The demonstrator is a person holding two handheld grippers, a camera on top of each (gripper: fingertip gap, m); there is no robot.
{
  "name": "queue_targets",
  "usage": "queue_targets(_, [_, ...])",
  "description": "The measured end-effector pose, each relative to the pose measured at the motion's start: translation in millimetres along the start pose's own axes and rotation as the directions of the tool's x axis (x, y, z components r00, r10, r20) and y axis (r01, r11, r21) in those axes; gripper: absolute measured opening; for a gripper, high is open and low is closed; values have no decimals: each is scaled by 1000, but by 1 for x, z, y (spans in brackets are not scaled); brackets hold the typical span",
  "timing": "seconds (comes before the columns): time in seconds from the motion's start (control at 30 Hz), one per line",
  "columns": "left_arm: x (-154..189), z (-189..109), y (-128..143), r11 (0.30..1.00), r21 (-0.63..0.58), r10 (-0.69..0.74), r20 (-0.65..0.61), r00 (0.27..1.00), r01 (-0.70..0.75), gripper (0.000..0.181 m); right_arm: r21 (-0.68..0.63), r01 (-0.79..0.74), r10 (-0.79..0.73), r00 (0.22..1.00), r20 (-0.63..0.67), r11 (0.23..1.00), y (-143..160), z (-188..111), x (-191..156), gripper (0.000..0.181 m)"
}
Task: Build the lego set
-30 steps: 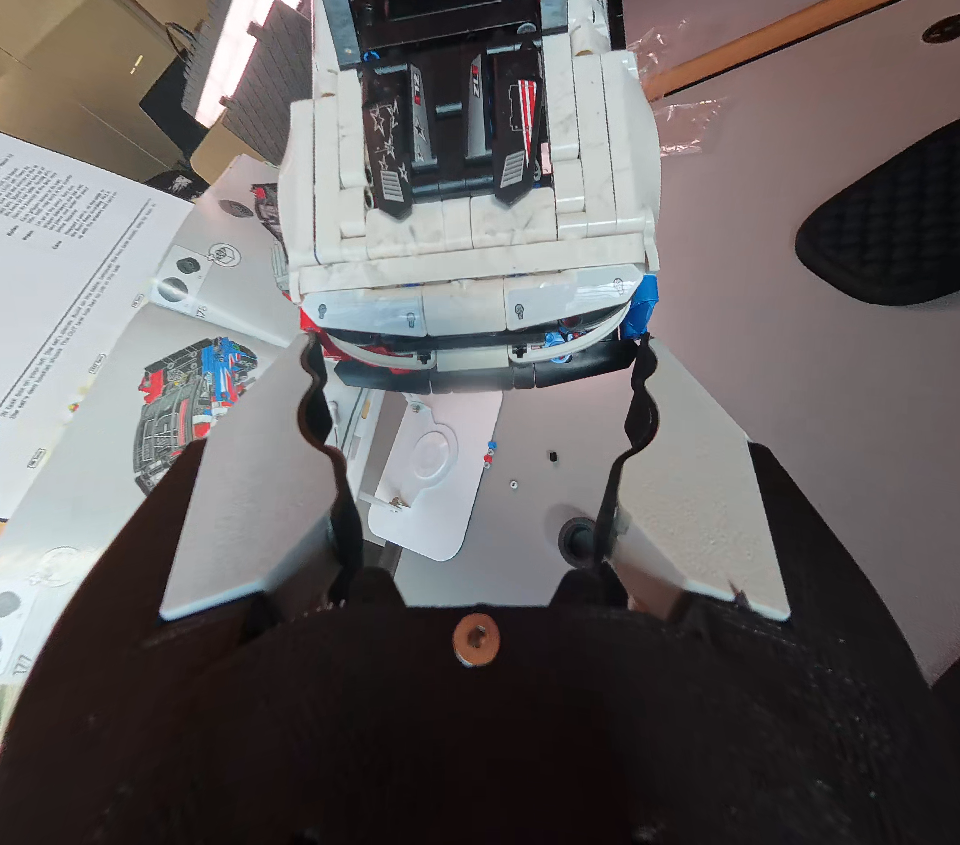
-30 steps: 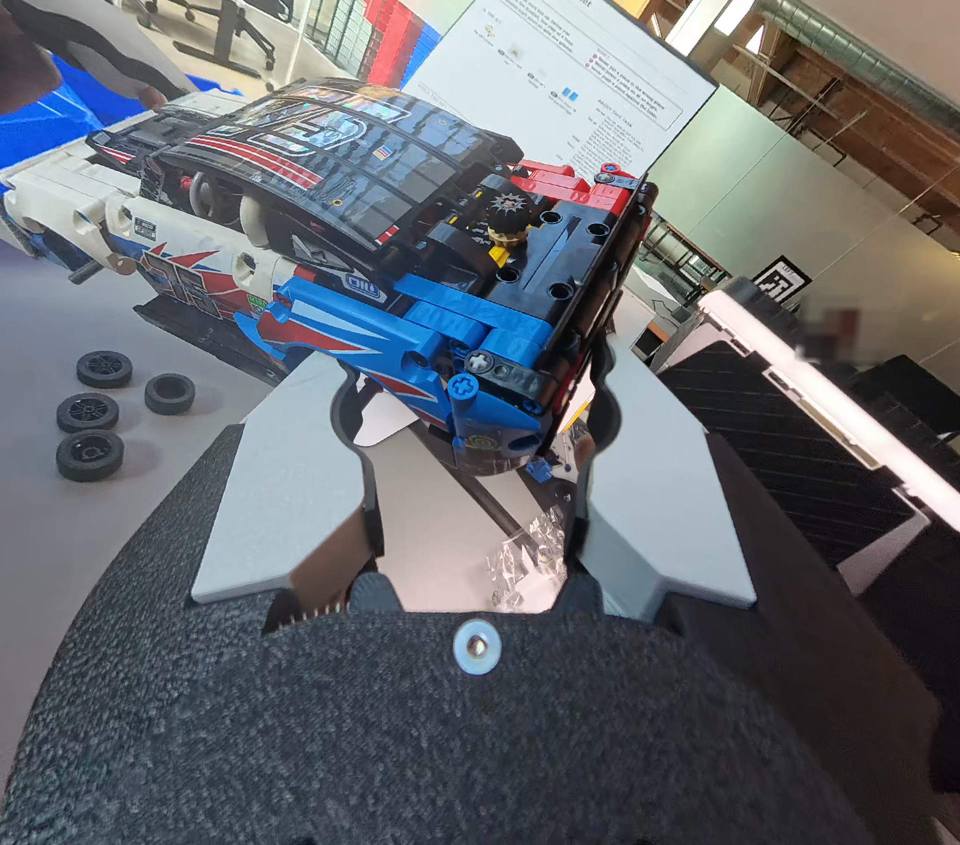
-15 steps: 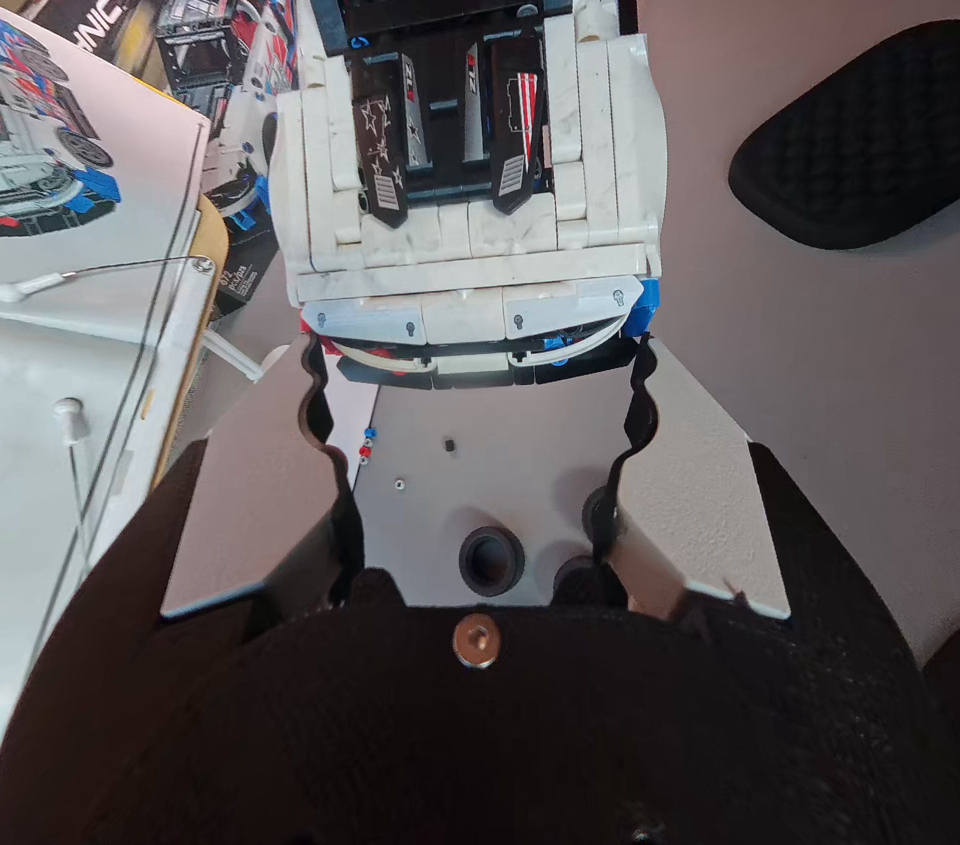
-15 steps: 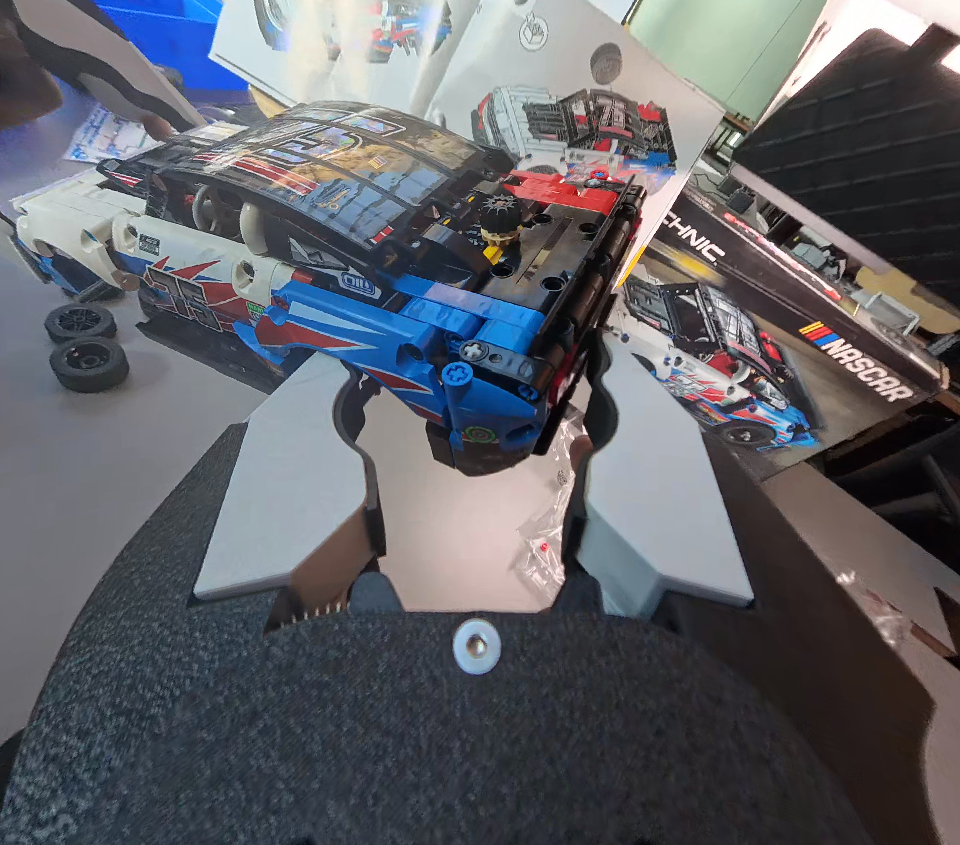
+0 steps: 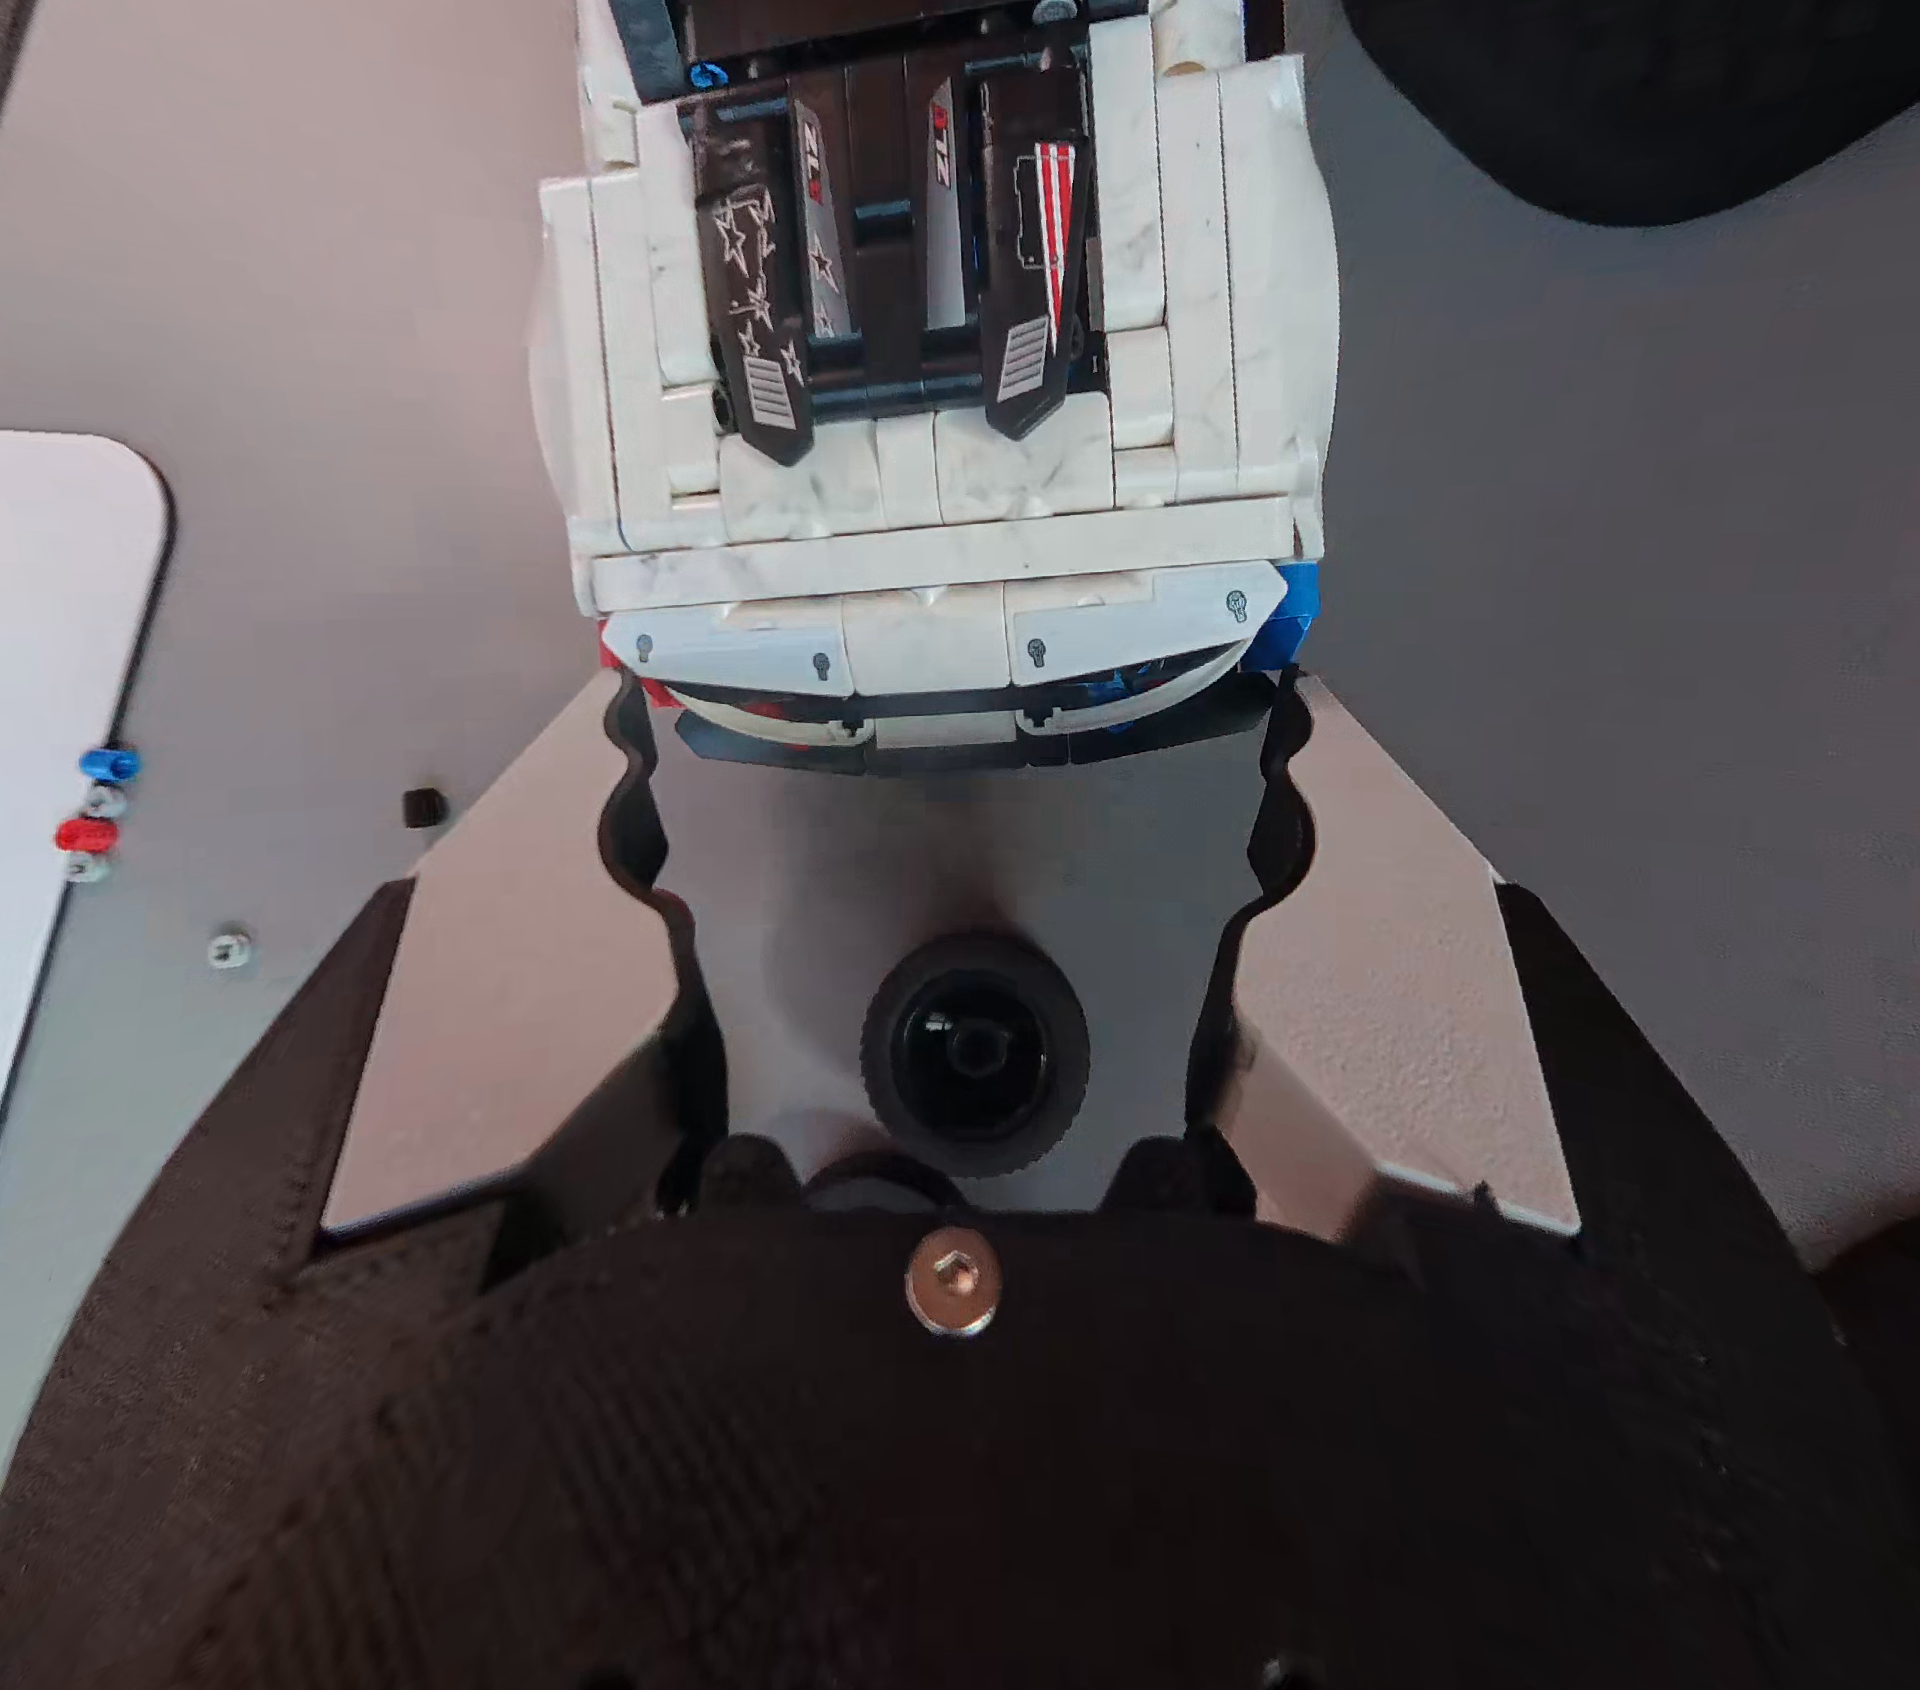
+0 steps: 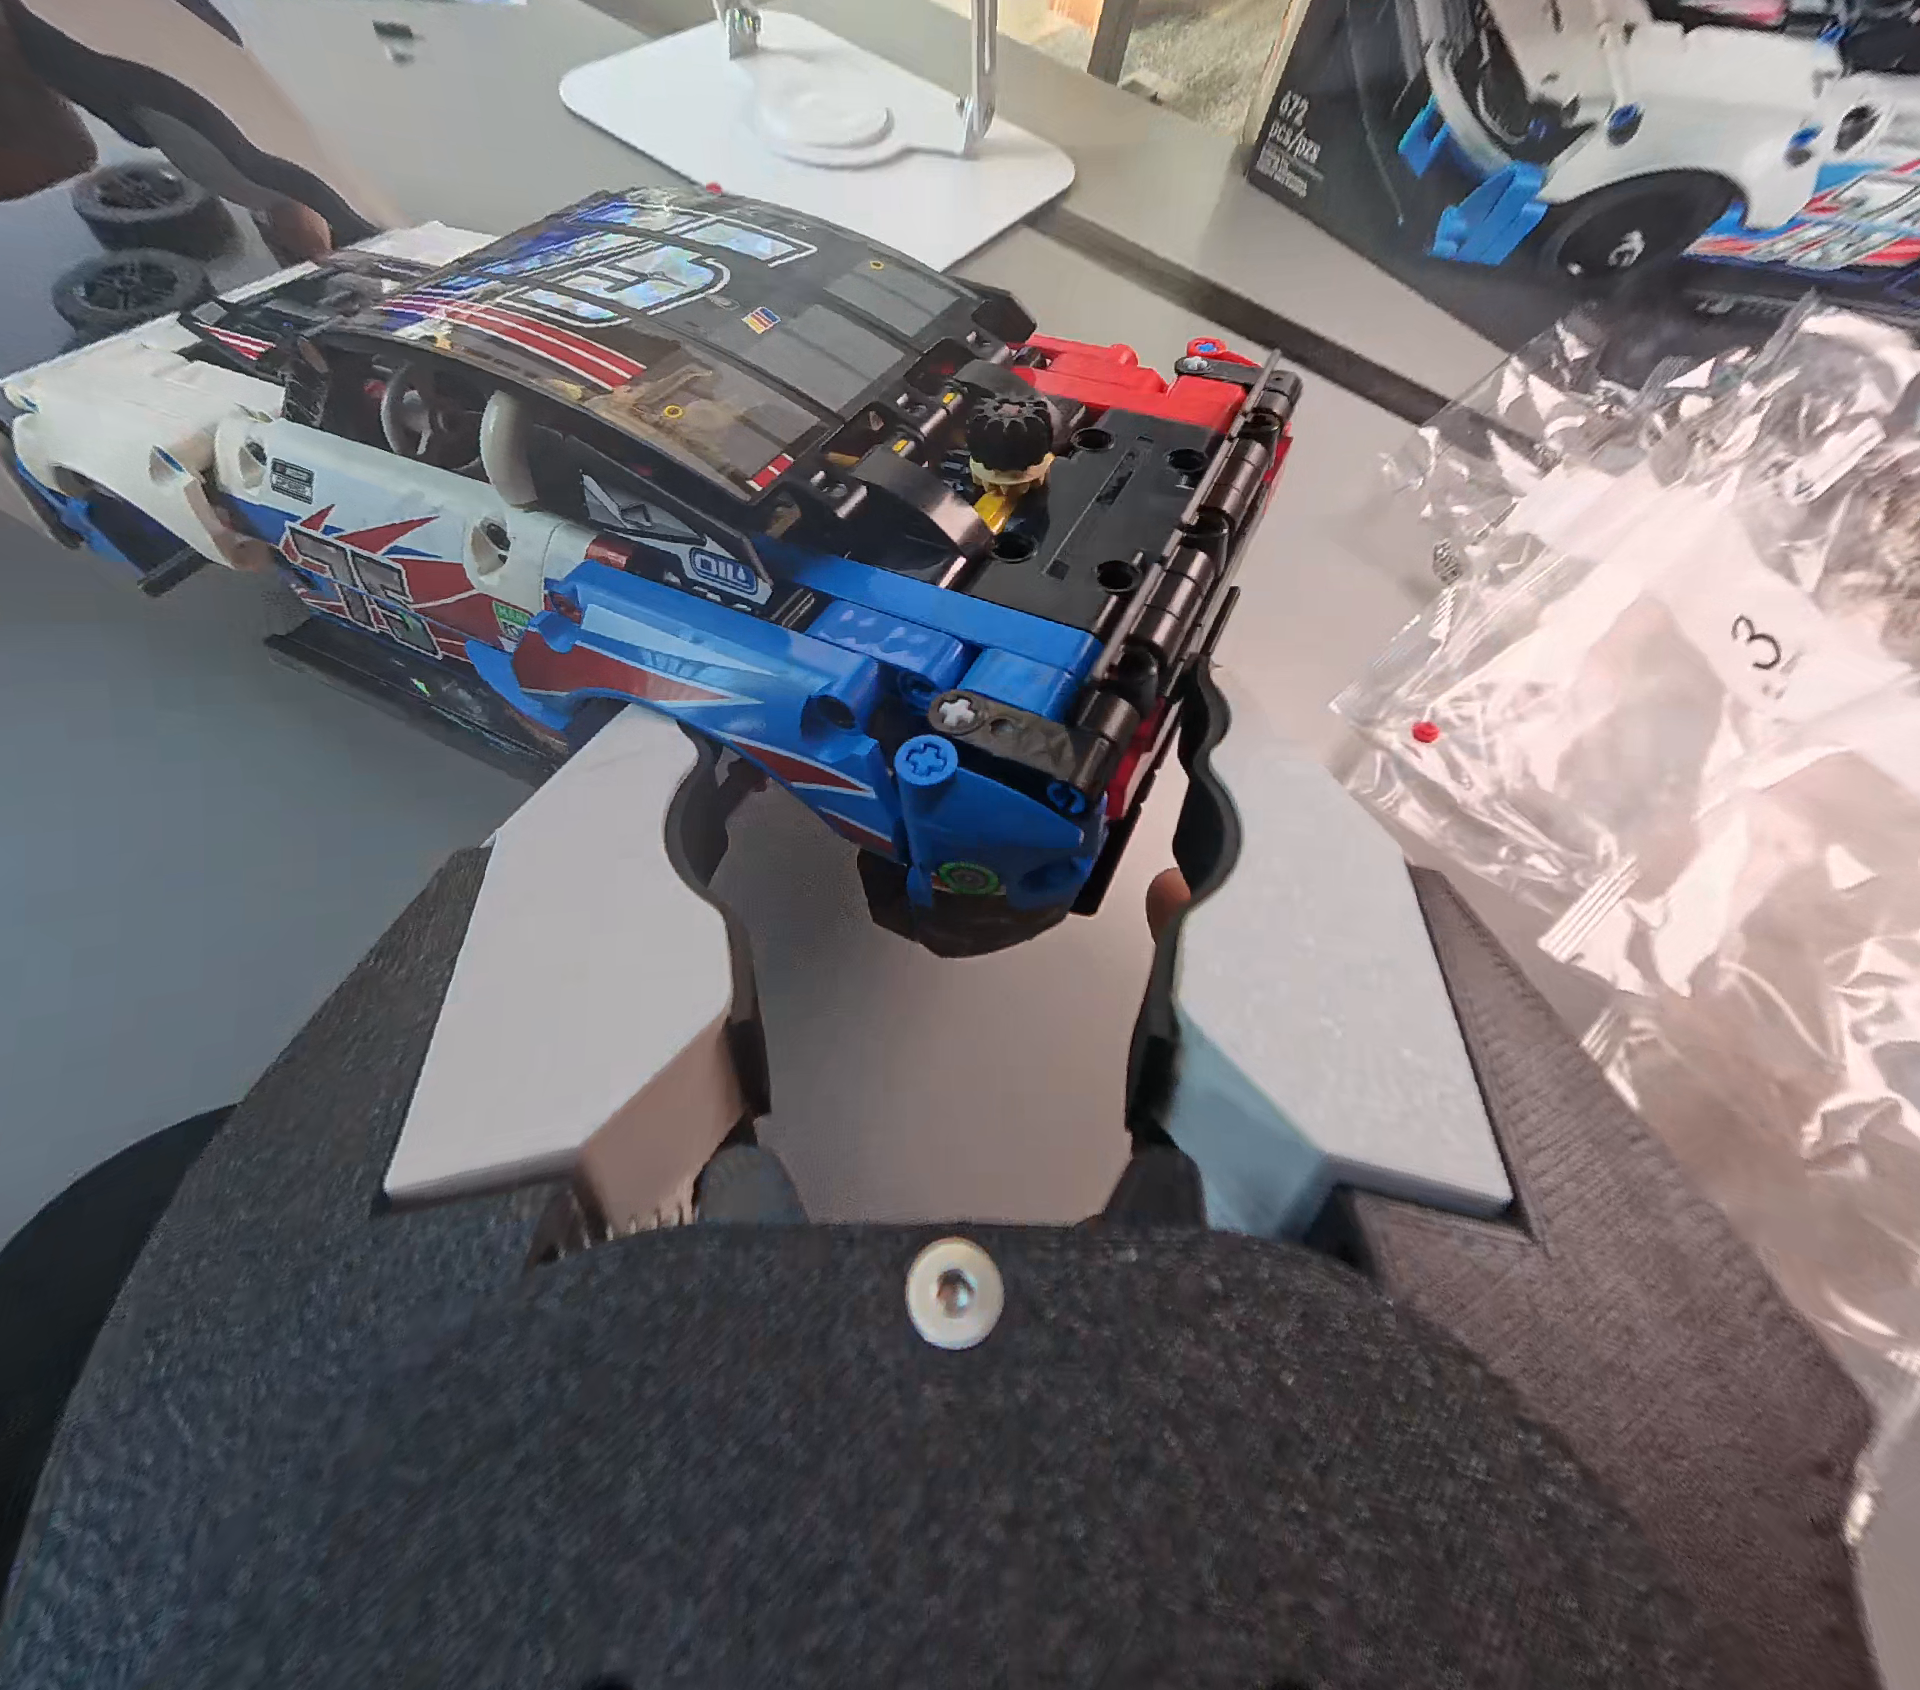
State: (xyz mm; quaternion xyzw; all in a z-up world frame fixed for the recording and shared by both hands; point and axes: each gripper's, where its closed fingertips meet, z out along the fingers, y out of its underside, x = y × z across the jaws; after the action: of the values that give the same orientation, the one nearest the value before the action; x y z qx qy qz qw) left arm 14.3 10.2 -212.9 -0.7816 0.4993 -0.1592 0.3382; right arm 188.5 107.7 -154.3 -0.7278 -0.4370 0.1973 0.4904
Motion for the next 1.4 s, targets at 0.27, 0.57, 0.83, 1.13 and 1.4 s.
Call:
queue_targets(0.27, [4, 10, 16, 999, -34, 1, -5, 1000, -1, 117, -87, -41, 45, 998, 43, 995, 45, 17, -7, 87])
queue_targets(0.57, [-2, -37, 52, 998, -68, -5, 21, 1000, 6, 101, -165, 75, -63, 995, 77, 984, 62, 9, -14, 85])
queue_targets(0.83, [4, -29, 66, 998, -62, 14, 69, 998, -10, 60, -33, 334, -336, 941, -43, 942, -28, -39, -26, 72])
queue_targets(1.13, [2, -34, 59, 999, -3, -39, 53, 998, 40, 47, 265, 49, -150, 916, 373, 963, -109, -85, -86, 56])
queue_targets(1.4, [23, -68, 12, 865, 335, -317, -213, 924, 373, 46, 415, -43, -147, 897, 417, 909, -129, -98, -95, 49])
